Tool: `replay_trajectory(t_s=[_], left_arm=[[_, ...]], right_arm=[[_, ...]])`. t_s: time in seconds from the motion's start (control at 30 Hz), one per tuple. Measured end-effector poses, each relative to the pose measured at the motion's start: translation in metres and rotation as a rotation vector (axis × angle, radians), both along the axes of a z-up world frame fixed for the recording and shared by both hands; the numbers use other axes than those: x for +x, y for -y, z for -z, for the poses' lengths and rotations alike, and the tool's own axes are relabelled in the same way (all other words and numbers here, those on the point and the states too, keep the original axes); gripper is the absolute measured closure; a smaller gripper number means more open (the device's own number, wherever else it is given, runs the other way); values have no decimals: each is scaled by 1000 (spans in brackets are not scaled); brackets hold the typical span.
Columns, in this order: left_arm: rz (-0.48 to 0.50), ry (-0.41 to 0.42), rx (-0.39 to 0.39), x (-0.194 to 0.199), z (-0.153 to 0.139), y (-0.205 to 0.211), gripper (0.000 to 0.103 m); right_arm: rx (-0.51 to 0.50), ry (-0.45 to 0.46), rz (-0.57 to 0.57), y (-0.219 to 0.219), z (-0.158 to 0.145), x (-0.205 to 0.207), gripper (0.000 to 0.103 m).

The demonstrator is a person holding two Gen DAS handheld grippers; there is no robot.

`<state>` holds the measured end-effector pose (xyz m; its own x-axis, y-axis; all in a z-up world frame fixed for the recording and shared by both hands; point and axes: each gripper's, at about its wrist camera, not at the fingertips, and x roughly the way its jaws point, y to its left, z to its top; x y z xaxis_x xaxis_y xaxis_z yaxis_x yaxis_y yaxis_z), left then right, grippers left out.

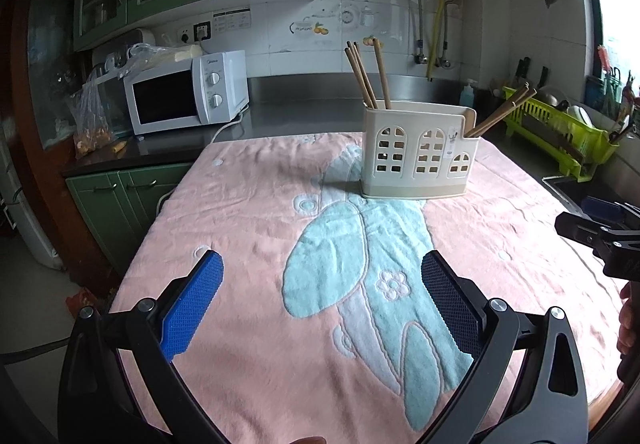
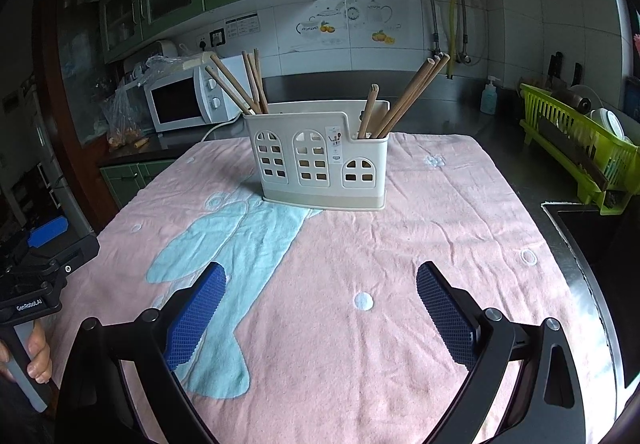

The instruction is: Organize utensils

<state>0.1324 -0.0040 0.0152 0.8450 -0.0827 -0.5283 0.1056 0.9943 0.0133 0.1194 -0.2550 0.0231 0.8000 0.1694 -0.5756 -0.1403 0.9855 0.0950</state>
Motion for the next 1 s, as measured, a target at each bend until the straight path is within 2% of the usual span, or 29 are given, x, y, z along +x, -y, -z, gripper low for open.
replay_trajectory(t_s=[1.0], left_arm=[[-18,-13,-12,-1,4,-3,5]], right_arm=[[9,2,-17,-5,-1,-2,10]])
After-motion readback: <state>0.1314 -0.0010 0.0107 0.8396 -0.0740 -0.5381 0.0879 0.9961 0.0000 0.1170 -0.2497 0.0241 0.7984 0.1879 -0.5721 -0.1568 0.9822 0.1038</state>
